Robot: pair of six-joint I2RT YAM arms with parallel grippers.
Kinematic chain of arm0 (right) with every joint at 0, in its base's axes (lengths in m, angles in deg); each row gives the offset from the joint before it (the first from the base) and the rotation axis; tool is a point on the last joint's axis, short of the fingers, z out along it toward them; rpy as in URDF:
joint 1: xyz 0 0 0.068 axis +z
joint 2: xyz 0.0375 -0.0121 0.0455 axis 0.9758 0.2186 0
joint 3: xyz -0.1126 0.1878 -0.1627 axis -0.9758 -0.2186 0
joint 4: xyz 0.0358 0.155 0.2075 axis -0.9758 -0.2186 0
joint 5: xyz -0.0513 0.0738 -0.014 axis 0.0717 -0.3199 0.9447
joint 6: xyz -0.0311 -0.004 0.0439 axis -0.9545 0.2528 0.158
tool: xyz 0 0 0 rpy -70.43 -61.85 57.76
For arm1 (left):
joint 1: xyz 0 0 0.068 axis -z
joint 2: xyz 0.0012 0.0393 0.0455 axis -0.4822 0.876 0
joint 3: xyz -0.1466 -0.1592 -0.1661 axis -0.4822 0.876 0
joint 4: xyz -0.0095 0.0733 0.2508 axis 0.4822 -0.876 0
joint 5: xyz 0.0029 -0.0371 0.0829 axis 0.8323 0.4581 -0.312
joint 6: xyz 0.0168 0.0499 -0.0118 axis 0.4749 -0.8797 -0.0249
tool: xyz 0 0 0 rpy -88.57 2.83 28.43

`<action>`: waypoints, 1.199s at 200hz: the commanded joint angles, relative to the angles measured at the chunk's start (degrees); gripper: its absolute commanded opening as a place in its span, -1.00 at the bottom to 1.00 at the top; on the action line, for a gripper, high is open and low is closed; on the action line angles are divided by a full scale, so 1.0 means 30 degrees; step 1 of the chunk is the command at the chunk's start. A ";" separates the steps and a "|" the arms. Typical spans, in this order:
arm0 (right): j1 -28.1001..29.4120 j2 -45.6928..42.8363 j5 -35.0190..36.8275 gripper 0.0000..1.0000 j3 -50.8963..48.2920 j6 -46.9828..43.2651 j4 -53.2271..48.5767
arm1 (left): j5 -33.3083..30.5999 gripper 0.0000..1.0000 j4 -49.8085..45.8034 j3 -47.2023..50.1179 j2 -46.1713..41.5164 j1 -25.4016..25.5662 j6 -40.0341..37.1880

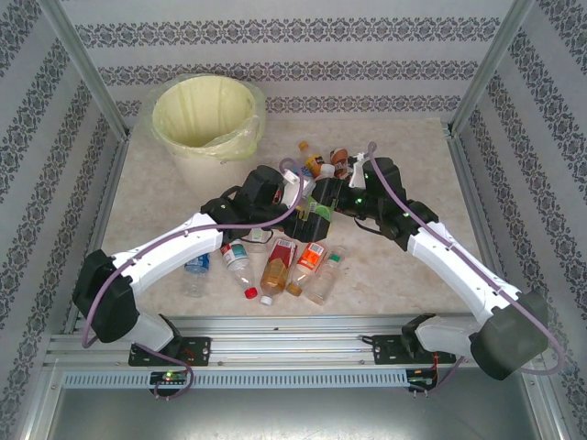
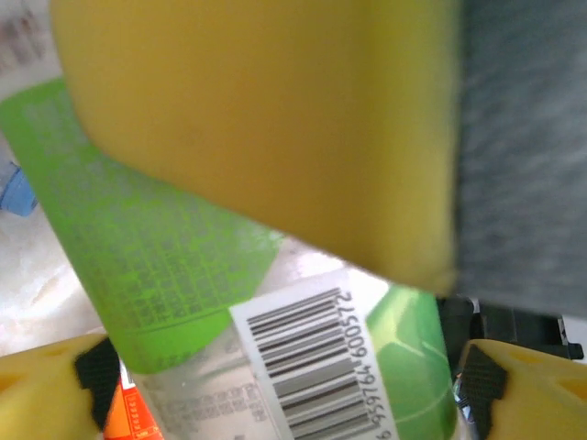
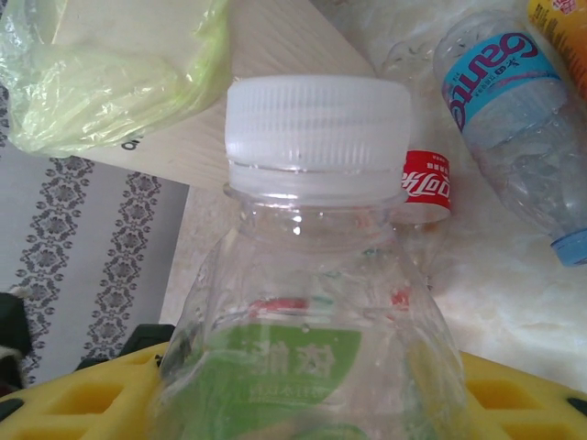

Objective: Put the plastic bottles in the bin

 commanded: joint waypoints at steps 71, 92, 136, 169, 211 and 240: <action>0.0265 -0.0371 -0.0084 0.20 -0.0183 0.0203 0.0690 | 0.0506 0.07 0.0134 -0.0626 -0.0028 -0.0311 -0.0486; 0.0264 -0.0313 -0.0117 0.27 -0.0154 0.0428 0.0488 | 0.0459 -0.05 0.0192 -0.0564 -0.0174 -0.0355 -0.0585; 0.0206 -0.0985 -0.0491 0.66 -0.0300 0.0722 0.0048 | 0.0483 -0.07 0.0152 -0.0592 -0.0298 -0.0515 -0.0617; -0.0540 -0.2703 -0.1323 0.76 -0.1214 0.0794 -0.0361 | 0.0415 -0.06 0.0045 -0.0652 -0.0437 -0.0629 -0.0734; -0.2014 -0.5454 -0.4339 0.94 -0.2629 0.0530 -0.0398 | 0.0420 -0.06 0.0162 -0.0564 -0.0642 -0.0778 -0.0762; -0.2069 -0.6895 -0.5197 0.97 -0.2776 -0.0675 -0.1210 | 0.0460 -0.05 0.0184 -0.0564 -0.0680 -0.0865 -0.0778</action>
